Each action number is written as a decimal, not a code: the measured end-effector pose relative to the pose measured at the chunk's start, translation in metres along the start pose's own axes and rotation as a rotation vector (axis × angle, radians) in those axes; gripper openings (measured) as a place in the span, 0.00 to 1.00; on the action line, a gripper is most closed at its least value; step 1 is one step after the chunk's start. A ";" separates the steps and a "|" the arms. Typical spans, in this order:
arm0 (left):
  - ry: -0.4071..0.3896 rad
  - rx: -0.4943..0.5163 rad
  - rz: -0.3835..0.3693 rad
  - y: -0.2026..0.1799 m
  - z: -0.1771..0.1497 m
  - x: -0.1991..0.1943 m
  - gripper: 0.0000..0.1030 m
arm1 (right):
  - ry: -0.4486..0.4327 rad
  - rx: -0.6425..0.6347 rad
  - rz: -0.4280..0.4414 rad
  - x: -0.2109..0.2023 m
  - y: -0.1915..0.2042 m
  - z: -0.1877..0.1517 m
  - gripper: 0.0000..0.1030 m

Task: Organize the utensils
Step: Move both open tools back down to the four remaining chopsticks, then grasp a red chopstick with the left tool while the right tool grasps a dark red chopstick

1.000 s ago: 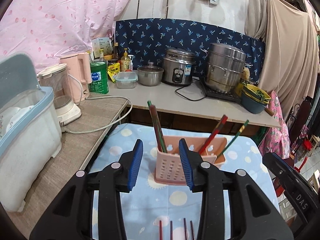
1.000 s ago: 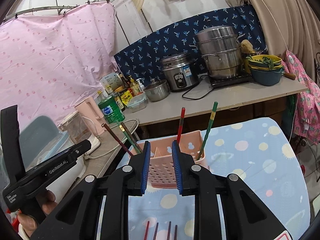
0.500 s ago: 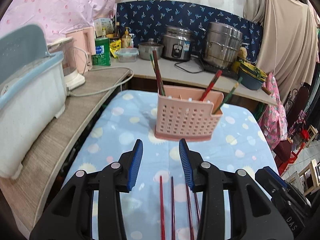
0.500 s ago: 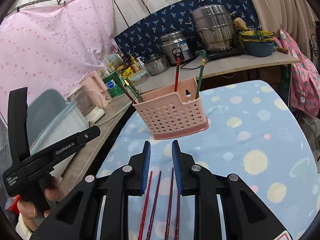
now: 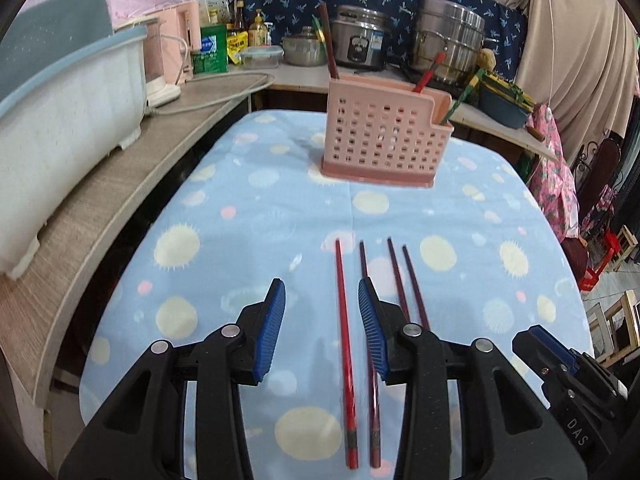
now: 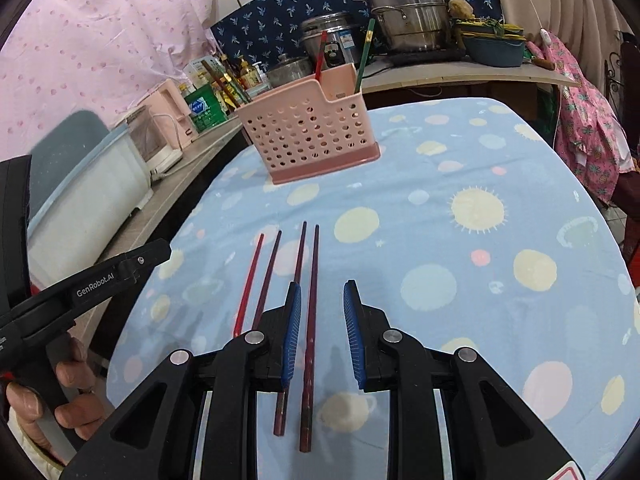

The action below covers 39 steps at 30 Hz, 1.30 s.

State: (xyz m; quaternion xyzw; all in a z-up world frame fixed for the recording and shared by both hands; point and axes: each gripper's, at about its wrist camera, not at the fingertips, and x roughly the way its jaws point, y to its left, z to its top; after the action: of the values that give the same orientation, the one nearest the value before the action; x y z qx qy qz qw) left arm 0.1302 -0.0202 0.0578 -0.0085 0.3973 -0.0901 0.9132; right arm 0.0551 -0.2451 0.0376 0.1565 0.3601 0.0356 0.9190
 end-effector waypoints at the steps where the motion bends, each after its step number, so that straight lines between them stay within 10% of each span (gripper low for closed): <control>1: 0.009 0.002 0.003 0.001 -0.006 0.001 0.35 | 0.009 -0.008 -0.002 0.001 0.001 -0.006 0.22; 39: 0.166 0.037 -0.056 -0.004 -0.096 0.019 0.46 | 0.127 -0.101 -0.059 0.022 0.014 -0.082 0.07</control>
State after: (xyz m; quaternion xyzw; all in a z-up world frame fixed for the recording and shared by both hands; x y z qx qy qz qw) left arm 0.0724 -0.0220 -0.0207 0.0050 0.4695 -0.1235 0.8743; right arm 0.0167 -0.2064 -0.0291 0.0965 0.4197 0.0365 0.9018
